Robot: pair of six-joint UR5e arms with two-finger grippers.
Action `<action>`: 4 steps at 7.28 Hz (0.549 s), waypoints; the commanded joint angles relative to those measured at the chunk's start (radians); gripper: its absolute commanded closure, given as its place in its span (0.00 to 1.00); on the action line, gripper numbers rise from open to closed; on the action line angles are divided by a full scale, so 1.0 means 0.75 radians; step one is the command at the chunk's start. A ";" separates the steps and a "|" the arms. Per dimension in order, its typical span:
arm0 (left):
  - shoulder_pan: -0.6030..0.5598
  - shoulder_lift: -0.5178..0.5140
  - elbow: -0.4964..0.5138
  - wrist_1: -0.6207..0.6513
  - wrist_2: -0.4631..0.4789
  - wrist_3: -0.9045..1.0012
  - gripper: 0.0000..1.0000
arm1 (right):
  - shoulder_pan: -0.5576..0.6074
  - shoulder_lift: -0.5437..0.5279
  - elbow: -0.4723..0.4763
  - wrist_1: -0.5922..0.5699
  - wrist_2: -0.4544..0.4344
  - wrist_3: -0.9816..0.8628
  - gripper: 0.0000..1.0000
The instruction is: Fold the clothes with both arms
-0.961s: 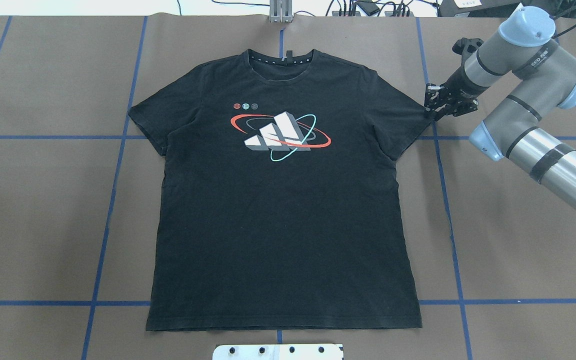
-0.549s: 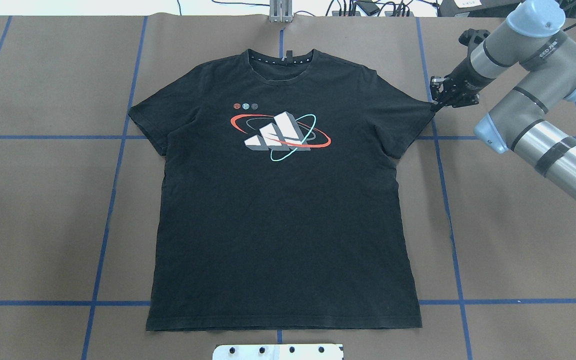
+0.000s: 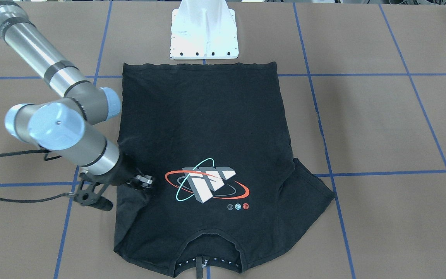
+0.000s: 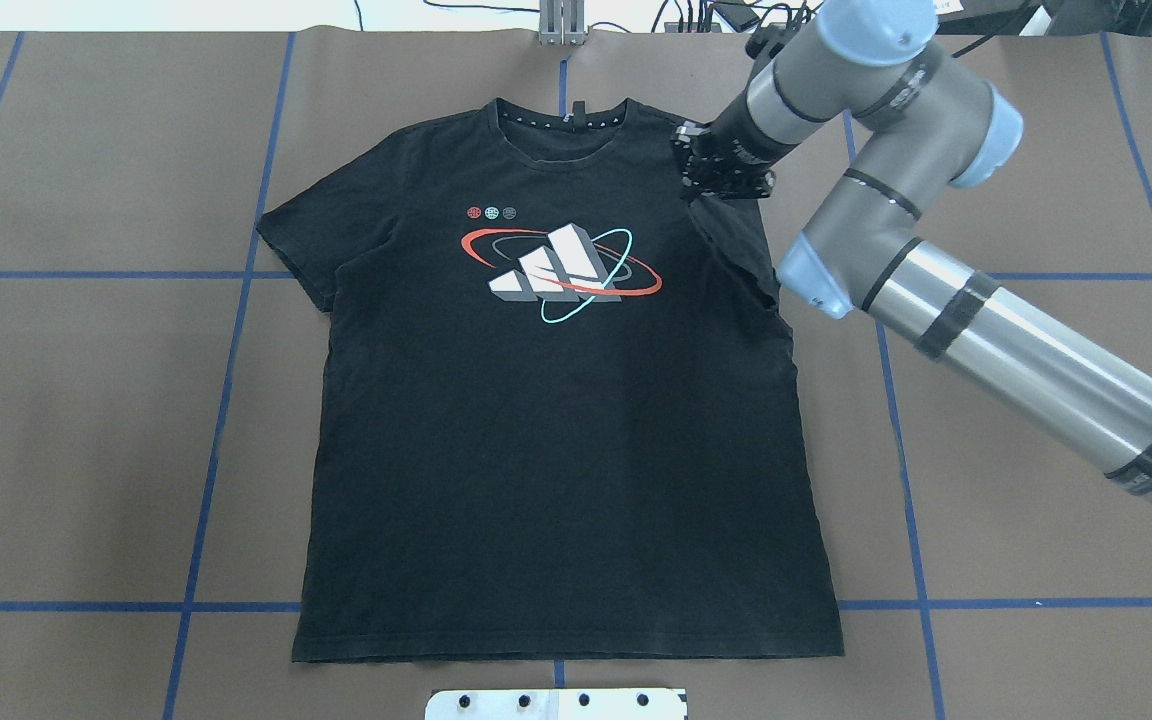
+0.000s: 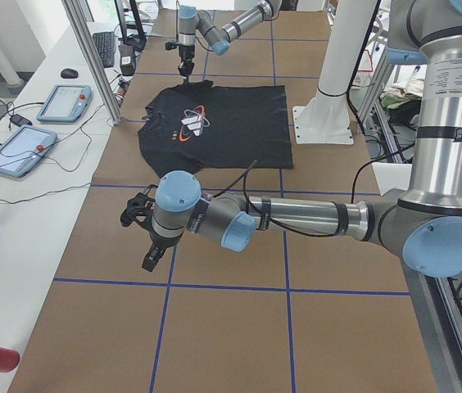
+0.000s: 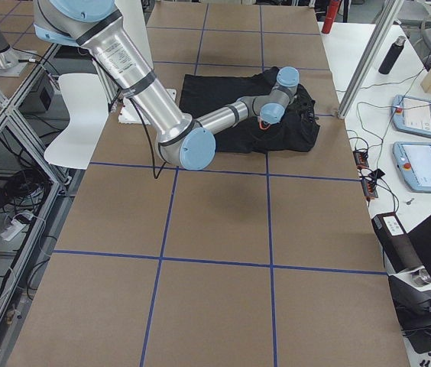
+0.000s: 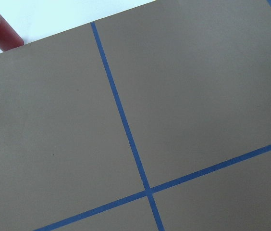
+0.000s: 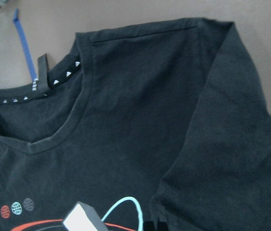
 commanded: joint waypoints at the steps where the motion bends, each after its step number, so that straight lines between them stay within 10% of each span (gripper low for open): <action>1: 0.000 0.001 0.003 -0.008 -0.003 0.001 0.00 | -0.066 0.137 -0.154 0.000 -0.101 0.040 1.00; 3: 0.000 -0.001 -0.003 -0.010 -0.005 0.003 0.00 | -0.071 0.145 -0.186 0.000 -0.128 0.040 0.82; 4: 0.002 -0.003 0.005 -0.010 -0.007 -0.001 0.00 | -0.091 0.157 -0.196 0.000 -0.195 0.038 0.01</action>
